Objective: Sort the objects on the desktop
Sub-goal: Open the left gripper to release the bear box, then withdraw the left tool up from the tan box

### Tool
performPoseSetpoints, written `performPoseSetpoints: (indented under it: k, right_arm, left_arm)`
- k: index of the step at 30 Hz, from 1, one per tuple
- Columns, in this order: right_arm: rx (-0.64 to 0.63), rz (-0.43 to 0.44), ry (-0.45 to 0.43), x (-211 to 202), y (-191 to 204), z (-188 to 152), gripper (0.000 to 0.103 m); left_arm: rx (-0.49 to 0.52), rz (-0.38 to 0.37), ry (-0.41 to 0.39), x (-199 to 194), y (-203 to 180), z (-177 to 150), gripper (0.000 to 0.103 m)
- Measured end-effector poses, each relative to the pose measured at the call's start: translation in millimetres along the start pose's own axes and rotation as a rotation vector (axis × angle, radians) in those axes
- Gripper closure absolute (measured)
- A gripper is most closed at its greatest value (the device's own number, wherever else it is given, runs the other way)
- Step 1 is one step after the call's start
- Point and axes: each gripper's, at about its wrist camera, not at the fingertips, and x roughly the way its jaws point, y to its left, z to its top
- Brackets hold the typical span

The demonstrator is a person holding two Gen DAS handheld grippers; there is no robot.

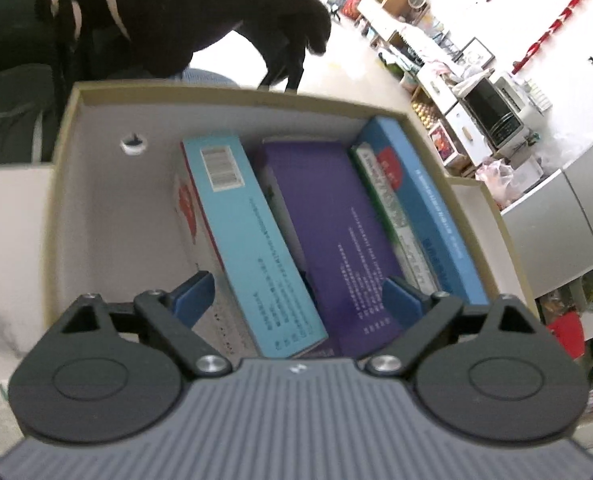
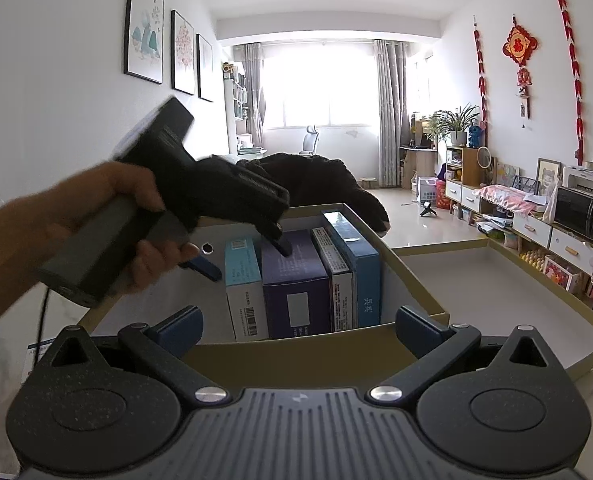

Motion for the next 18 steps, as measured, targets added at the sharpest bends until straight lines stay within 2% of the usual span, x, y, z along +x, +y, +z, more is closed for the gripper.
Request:
performPoseSetpoints:
  k: [3, 11, 14, 18]
  right_arm:
    - [-0.003, -0.009, -0.003, 0.3, 1.1, -0.5, 0.000]
    - [0.015, -0.001, -0.010, 0.1, -0.4, -0.1, 0.000]
    - [0.011, -0.011, -0.010, 0.4, 0.7, -0.1, 0.000]
    - [0.001, -0.011, -0.006, 0.4, 2.1, -0.1, 0.000]
  left_arm:
    - [-0.029, -0.025, 0.009, 4.2, 8.0, -1.8, 0.004]
    - [-0.083, -0.155, -0.016, -3.6, 24.1, -6.5, 0.007]
    - [-0.104, -0.148, -0.012, -5.4, 23.5, -6.3, 0.007]
    - [-0.064, -0.105, -0.029, -14.2, 11.1, -7.5, 0.006]
